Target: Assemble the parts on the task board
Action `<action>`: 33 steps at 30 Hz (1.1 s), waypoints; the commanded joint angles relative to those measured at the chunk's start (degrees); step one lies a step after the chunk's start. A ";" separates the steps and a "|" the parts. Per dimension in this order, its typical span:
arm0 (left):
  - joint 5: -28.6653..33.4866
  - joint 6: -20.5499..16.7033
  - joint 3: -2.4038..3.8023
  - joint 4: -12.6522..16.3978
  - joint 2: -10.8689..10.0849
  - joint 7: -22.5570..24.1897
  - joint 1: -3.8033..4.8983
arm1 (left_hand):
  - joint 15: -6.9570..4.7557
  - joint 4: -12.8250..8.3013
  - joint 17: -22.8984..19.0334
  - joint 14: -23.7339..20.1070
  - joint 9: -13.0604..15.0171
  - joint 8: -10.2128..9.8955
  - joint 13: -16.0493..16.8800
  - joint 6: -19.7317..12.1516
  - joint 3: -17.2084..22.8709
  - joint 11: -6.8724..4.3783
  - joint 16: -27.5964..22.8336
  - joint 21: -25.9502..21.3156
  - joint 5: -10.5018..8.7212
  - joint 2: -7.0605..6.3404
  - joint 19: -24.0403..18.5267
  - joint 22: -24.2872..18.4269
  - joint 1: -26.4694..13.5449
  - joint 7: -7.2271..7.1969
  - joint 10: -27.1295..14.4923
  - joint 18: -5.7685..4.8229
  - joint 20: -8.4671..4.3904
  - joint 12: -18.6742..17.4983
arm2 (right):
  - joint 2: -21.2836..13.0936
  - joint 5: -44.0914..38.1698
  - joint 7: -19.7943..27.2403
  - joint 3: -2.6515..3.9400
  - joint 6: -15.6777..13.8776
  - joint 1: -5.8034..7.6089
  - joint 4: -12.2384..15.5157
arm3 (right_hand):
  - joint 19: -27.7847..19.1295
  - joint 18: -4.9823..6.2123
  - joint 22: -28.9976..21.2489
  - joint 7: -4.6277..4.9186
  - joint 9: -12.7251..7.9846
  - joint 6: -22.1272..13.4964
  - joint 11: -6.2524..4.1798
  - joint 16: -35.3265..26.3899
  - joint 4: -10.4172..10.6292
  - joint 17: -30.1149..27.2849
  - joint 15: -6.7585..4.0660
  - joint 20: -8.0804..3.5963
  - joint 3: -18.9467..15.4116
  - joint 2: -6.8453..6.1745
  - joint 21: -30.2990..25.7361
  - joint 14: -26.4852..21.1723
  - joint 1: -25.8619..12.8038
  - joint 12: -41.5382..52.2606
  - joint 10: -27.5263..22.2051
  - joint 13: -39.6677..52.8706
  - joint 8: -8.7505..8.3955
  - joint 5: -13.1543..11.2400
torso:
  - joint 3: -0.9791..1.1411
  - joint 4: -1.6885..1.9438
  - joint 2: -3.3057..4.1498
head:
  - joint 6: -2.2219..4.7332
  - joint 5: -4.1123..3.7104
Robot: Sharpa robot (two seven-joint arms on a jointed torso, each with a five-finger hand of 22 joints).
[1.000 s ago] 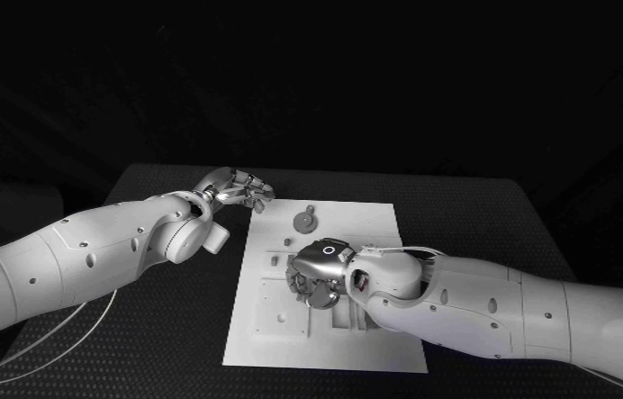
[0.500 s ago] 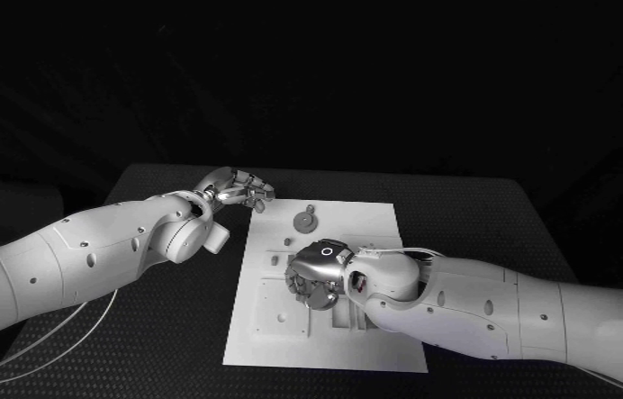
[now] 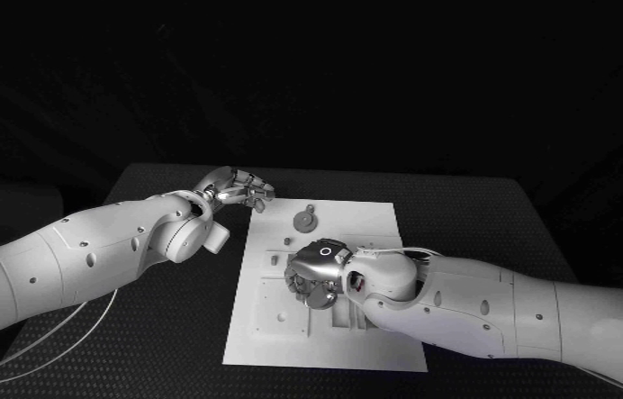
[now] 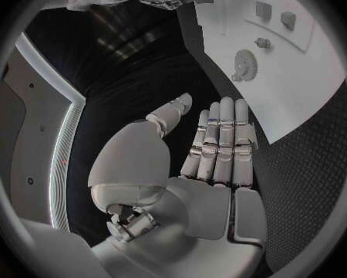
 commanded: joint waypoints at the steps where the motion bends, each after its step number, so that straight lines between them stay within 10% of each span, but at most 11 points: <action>1: 0.26 0.38 0.04 0.32 -0.01 0.73 0.06 | 0.08 0.37 0.08 0.49 0.00 0.14 -0.08 -0.28 -0.04 -0.11 -0.25 -0.38 0.37 -0.09 0.36 0.10 -0.33 -0.14 -0.48 1.03 -0.09 0.39 | 0.09 -1.53 -0.64 -0.04 0.68 -0.04 -0.41 | 0.41 0.88 0.06 0.01 0.11 0.30 0.05 0.25 0.01 0.06 -0.40 -0.08 -0.01 0.36 0.20 -0.05 -0.02 -0.06 0.33 0.06 0.18 0.08 | -0.03 -0.06 0.01 | -0.06 -0.02; 33: 0.27 0.30 0.04 0.27 0.00 0.71 0.06 | 0.08 0.39 0.36 0.53 0.00 0.15 -0.10 -0.32 -0.07 -0.10 -0.46 -0.48 0.37 -0.12 0.38 0.13 -0.29 -0.14 -0.53 1.02 -0.09 0.44 | 0.73 -0.56 0.14 -0.90 3.05 -0.09 -0.03 | 0.42 0.88 0.13 0.02 0.21 0.28 0.05 0.28 0.03 0.04 -0.40 -0.07 -0.03 0.37 0.16 -0.07 -0.11 -0.13 0.35 0.13 0.16 0.08 | -0.01 -0.04 -0.01 | -0.29 -0.21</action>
